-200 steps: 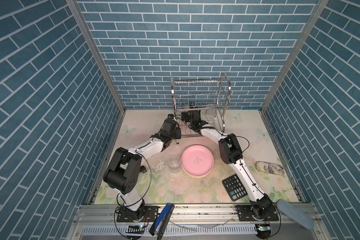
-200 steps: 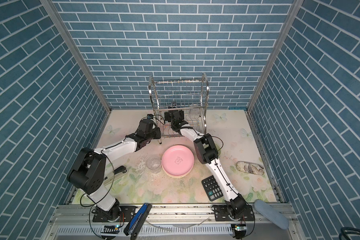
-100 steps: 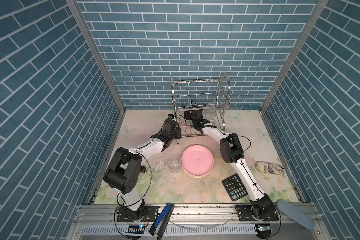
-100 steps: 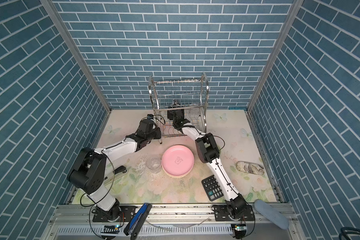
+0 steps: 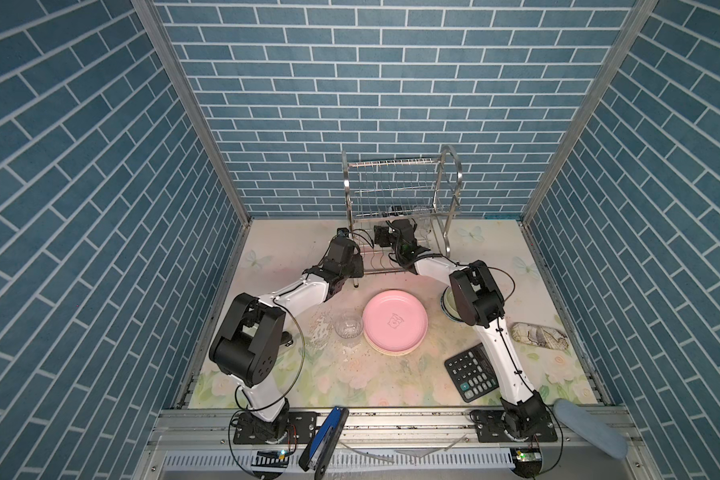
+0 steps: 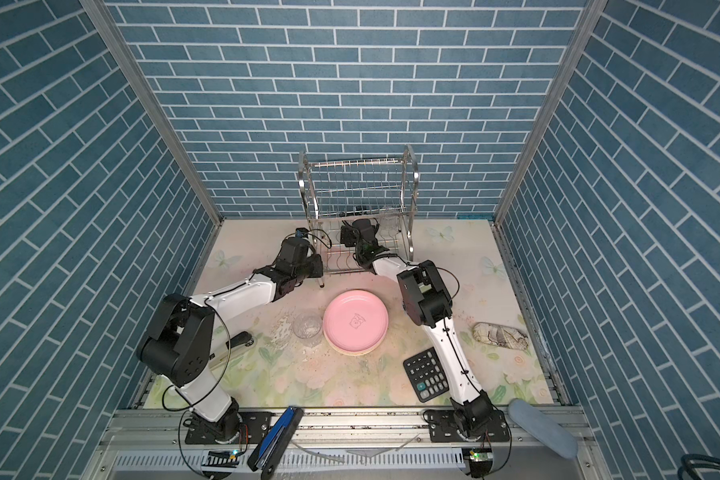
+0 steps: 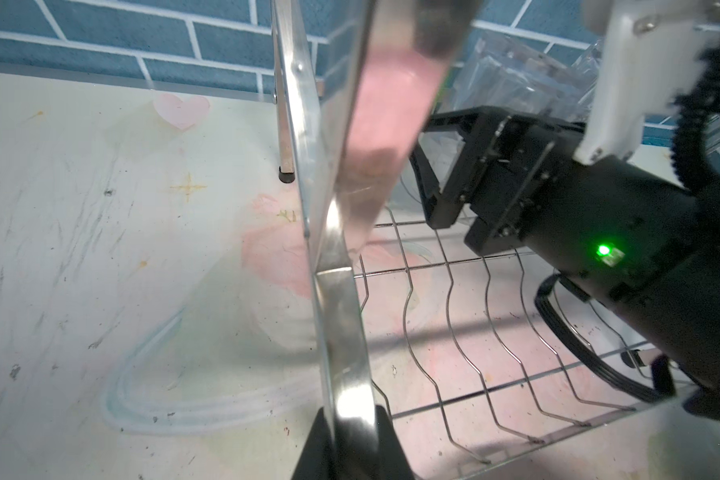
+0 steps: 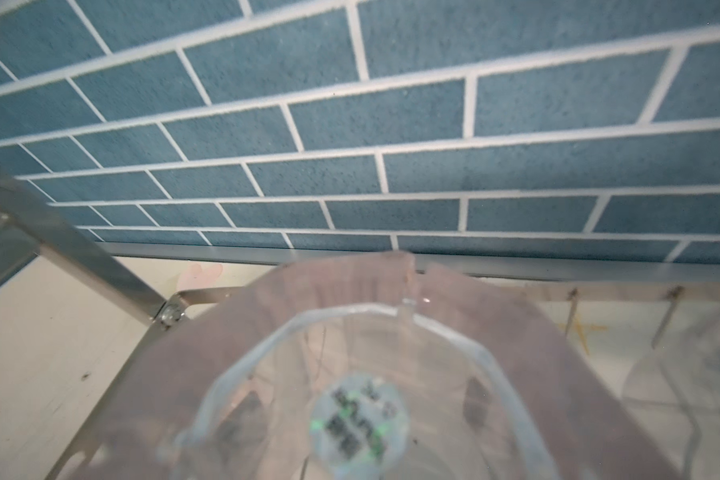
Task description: Unload the mixed dishes from the dish rack
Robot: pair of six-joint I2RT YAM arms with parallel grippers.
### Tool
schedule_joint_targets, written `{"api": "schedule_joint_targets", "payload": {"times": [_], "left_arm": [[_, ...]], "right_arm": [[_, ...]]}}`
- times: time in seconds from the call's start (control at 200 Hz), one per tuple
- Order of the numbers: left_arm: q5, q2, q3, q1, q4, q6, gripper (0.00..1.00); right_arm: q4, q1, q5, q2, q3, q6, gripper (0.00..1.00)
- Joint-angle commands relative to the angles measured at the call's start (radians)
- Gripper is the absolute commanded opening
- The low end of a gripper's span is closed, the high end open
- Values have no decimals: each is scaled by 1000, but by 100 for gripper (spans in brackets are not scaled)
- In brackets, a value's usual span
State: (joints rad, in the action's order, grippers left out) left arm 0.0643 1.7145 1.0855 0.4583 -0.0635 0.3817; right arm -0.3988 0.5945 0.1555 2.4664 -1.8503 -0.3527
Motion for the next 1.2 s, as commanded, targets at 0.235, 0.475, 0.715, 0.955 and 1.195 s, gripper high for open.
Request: {"api": "schedule_joint_targets", "payload": {"times": [0.235,0.475,0.715,0.955,1.195], "left_arm": [[-28,38,20,-4,85,-21,0],[-24,41,38,-16,106,-20,10],[-8,22,40,-24,114,-12,20],[-8,-29,23,-26,125,8,61],[0,-142,-38,-24,126,13,75]], "right_arm": [[-229,-3,-124,-250,332,-327,41],[-294,-3,-159,-368,471,-440,39],[-365,-3,-200,-462,593,-537,38],[-456,12,-223,-542,724,-627,38],[-498,29,-238,-630,816,-685,37]]}}
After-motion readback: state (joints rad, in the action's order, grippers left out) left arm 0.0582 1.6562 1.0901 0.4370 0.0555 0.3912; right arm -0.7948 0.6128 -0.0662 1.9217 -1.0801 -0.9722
